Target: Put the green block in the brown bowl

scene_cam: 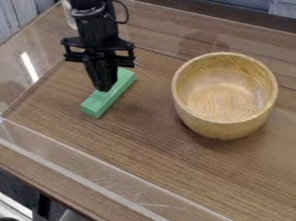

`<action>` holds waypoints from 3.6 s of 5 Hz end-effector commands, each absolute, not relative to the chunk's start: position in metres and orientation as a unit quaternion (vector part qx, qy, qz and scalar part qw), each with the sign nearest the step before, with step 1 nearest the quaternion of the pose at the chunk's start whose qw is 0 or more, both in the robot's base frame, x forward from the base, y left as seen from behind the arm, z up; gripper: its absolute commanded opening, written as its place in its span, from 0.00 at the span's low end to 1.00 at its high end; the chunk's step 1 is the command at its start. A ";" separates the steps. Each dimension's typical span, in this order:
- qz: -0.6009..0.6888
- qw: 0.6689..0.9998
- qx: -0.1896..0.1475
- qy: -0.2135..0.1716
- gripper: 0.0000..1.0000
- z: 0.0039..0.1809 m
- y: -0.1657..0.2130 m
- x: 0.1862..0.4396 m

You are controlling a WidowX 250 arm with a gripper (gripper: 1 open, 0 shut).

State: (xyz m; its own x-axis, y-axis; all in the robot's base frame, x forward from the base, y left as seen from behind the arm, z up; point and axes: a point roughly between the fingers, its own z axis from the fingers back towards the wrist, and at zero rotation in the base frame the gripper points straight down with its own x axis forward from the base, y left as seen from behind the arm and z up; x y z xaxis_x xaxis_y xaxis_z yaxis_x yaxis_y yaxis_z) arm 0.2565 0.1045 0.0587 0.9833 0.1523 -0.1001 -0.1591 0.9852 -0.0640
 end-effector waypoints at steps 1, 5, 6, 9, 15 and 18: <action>0.071 0.997 -0.025 -0.002 0.00 0.092 0.105 0.271; 0.049 0.998 -0.023 -0.009 1.00 0.105 0.092 0.283; 0.056 0.998 -0.020 0.005 1.00 0.091 0.099 0.281; 0.082 0.996 -0.005 0.031 1.00 0.057 0.121 0.276; 0.092 0.995 -0.012 0.032 0.00 0.059 0.120 0.277; 0.073 0.997 -0.024 0.000 0.00 0.099 0.095 0.294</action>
